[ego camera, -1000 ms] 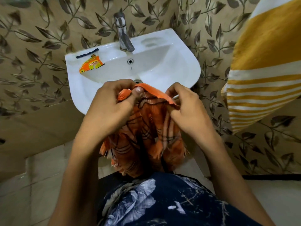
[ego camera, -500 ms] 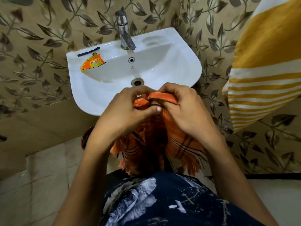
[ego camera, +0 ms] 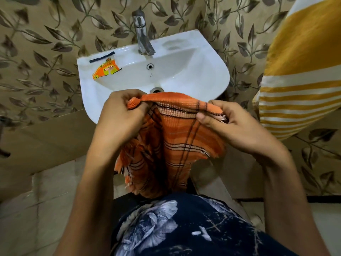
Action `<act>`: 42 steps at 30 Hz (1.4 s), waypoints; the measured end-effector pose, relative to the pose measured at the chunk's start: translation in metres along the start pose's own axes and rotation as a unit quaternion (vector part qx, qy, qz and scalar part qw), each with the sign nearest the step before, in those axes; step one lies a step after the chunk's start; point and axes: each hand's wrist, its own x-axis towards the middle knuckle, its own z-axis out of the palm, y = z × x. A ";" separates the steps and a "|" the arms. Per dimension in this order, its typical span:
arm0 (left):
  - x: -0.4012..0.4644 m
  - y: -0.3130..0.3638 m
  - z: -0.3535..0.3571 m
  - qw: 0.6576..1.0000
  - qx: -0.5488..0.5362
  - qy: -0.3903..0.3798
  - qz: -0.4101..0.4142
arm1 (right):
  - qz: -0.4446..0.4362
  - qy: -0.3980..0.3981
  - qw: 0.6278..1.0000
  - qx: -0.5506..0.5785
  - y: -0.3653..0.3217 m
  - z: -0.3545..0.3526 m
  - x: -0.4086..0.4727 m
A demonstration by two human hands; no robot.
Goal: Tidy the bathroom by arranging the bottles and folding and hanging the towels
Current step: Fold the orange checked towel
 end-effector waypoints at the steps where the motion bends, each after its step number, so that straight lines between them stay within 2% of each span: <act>1: -0.001 0.001 0.001 1.000 -0.004 0.001 -0.004 | -0.014 0.001 1.000 0.020 -0.004 0.004 0.001; 4: -0.001 0.002 0.005 0.998 -0.049 0.007 -0.025 | -0.058 0.043 0.994 0.080 -0.009 0.017 0.006; 7: 0.000 0.004 0.008 0.985 -0.146 0.008 -0.091 | -0.053 0.119 0.979 0.157 -0.015 0.031 0.012; 11: 0.001 0.004 0.012 0.957 -0.242 0.010 -0.160 | -0.005 0.238 0.958 0.160 -0.013 0.048 0.020; 15: 0.000 0.003 0.009 0.940 -0.300 0.022 -0.159 | 0.010 0.296 0.949 0.109 -0.010 0.054 0.020; 18: -0.001 -0.002 0.008 0.956 -0.262 -0.008 -0.133 | 0.017 0.278 0.959 0.053 -0.010 0.059 0.020; 21: -0.003 -0.002 0.009 0.966 -0.229 -0.052 -0.106 | 0.013 0.260 0.964 0.047 -0.014 0.065 0.020; 25: -0.004 0.001 0.013 0.965 -0.217 -0.110 -0.101 | -0.008 0.299 0.952 0.072 -0.021 0.069 0.018; 29: -0.005 0.004 0.016 0.961 -0.219 -0.127 -0.109 | -0.019 0.320 0.947 0.007 -0.026 0.076 0.011; 35: -0.007 0.002 0.014 0.958 -0.221 -0.157 -0.099 | -0.055 0.208 0.964 -0.155 -0.036 0.085 0.004; 38: -0.008 -0.001 0.014 0.961 -0.223 -0.124 -0.109 | -0.039 0.147 0.981 -0.124 -0.038 0.085 0.001; 40: -0.006 -0.004 0.011 0.961 -0.220 -0.113 -0.123 | -0.014 0.125 0.990 -0.061 -0.034 0.079 0.002; 42: -0.004 -0.008 0.005 0.971 -0.168 -0.135 -0.100 | 0.002 0.106 0.994 0.035 -0.028 0.071 0.006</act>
